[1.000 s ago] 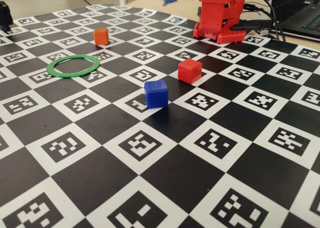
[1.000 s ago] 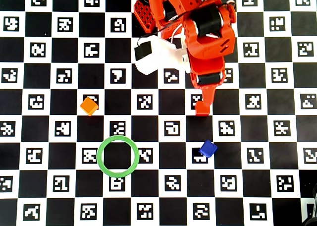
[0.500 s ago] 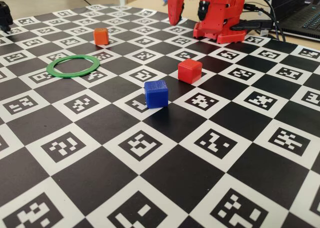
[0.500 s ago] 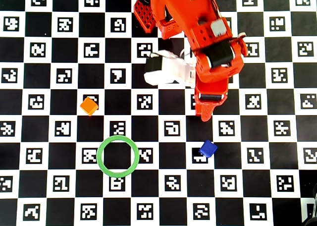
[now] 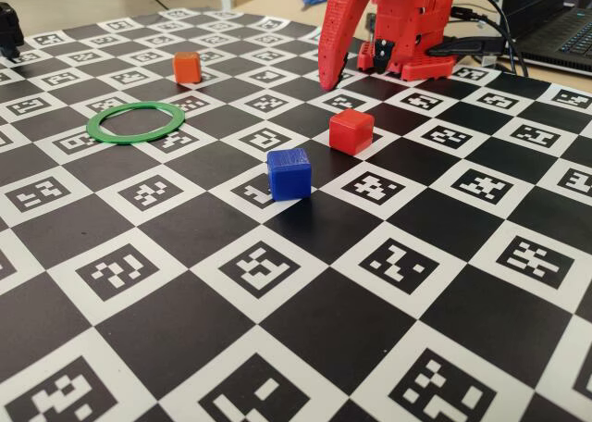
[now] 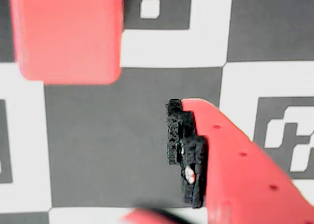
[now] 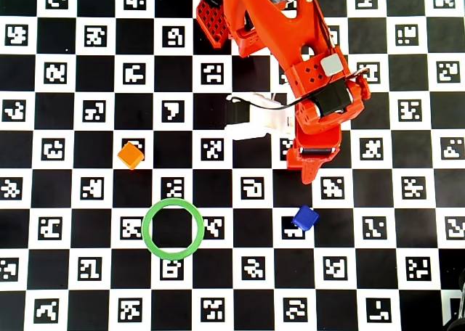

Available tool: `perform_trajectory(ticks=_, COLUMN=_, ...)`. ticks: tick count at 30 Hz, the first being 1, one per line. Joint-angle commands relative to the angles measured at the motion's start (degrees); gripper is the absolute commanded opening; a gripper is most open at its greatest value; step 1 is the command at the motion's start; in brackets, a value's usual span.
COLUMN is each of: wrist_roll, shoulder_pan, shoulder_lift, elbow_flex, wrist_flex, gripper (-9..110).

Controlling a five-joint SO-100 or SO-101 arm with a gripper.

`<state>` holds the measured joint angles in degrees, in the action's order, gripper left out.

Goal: Grab the red cube then put it in the green circle then put the blue cube on top and finally the orange cube on top

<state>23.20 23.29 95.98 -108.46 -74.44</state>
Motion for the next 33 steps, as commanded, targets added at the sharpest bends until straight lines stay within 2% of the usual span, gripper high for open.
perform_trajectory(ticks=1, wrist_roll=-0.3, shoulder_pan=0.6, shoulder_lift=0.0, elbow_flex=-0.5, wrist_flex=2.3, gripper=42)
perform_trajectory(ticks=33, wrist_roll=-1.6, shoulder_pan=-2.5, shoulder_lift=-5.9, elbow_flex=-7.5, wrist_flex=16.1, gripper=42)
